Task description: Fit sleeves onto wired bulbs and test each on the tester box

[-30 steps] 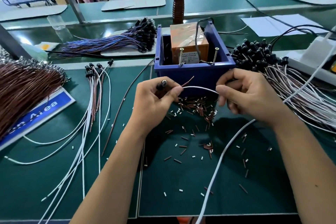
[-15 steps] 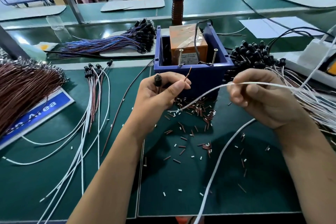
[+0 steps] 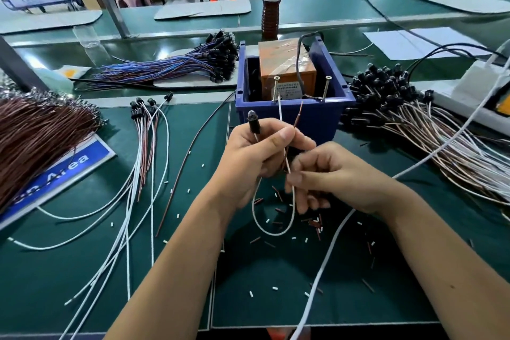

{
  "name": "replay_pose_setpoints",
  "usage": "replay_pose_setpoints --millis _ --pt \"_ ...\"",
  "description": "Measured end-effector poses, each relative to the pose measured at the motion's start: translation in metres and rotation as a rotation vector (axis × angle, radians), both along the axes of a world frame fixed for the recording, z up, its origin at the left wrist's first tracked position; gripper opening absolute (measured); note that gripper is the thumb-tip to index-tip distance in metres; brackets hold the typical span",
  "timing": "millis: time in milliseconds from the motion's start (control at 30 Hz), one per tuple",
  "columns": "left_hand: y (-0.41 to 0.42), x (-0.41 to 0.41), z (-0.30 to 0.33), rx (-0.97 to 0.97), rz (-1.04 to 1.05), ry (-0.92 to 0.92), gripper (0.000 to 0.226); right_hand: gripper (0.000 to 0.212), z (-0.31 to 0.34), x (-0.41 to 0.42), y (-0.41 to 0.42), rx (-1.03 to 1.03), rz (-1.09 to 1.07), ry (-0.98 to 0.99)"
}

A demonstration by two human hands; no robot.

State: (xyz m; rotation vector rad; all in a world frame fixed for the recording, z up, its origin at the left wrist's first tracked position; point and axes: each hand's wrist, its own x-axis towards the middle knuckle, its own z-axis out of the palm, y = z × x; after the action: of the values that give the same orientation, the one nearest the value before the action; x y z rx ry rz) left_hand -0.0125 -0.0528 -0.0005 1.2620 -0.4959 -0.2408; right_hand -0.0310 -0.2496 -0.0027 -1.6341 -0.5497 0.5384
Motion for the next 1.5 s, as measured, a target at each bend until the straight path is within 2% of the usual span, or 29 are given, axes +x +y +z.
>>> replay_pose_setpoints --millis 67,200,267,400,467,567,667,800,933,1033,1167,1267,1400,1500 --pt "0.005 0.002 -0.001 -0.027 -0.109 0.080 0.021 0.022 0.003 0.000 -0.006 0.062 -0.043 0.019" --pt "0.013 0.003 -0.004 -0.056 -0.392 0.154 0.016 0.025 0.006 0.004 -0.012 0.406 -0.312 0.083" --pt "0.012 0.003 -0.006 -0.051 -0.489 0.171 0.019 0.031 0.005 0.004 -0.007 0.434 -0.393 0.094" --pt "0.009 0.003 -0.008 -0.031 -0.557 0.183 0.021 0.026 0.004 0.001 0.001 0.368 -0.462 0.039" --pt "0.009 0.003 -0.008 -0.057 -0.539 0.184 0.020 0.027 0.006 0.001 0.002 0.382 -0.494 0.053" --pt "0.008 0.004 -0.009 -0.139 -0.448 0.191 0.019 0.040 0.006 0.001 0.002 0.426 -0.469 0.163" --pt "0.007 0.006 -0.008 -0.187 -0.373 0.188 0.020 0.033 0.005 -0.002 0.005 0.395 -0.379 0.151" --pt "0.007 0.004 -0.007 -0.109 -0.342 0.148 0.016 0.017 0.004 -0.003 0.008 0.423 -0.384 0.068" --pt "0.003 0.002 -0.005 -0.043 -0.321 0.107 0.020 0.029 0.001 -0.001 0.012 0.402 -0.431 0.067" --pt "0.002 0.001 -0.004 -0.028 -0.368 0.068 0.018 0.027 -0.002 -0.001 0.014 0.358 -0.437 0.076" --pt "0.001 -0.002 -0.003 -0.039 -0.393 0.084 0.016 0.025 0.000 -0.002 0.013 0.402 -0.410 0.026" --pt "0.004 -0.003 0.000 -0.032 -0.318 0.087 0.012 0.023 0.005 -0.002 0.008 0.505 -0.433 -0.005" --pt "0.006 -0.003 0.003 0.017 -0.212 0.090 0.015 0.020 0.004 -0.002 0.008 0.454 -0.452 -0.039" --pt "0.003 -0.003 0.003 0.032 -0.121 0.118 0.017 0.024 0.005 -0.001 0.011 0.472 -0.505 0.060"
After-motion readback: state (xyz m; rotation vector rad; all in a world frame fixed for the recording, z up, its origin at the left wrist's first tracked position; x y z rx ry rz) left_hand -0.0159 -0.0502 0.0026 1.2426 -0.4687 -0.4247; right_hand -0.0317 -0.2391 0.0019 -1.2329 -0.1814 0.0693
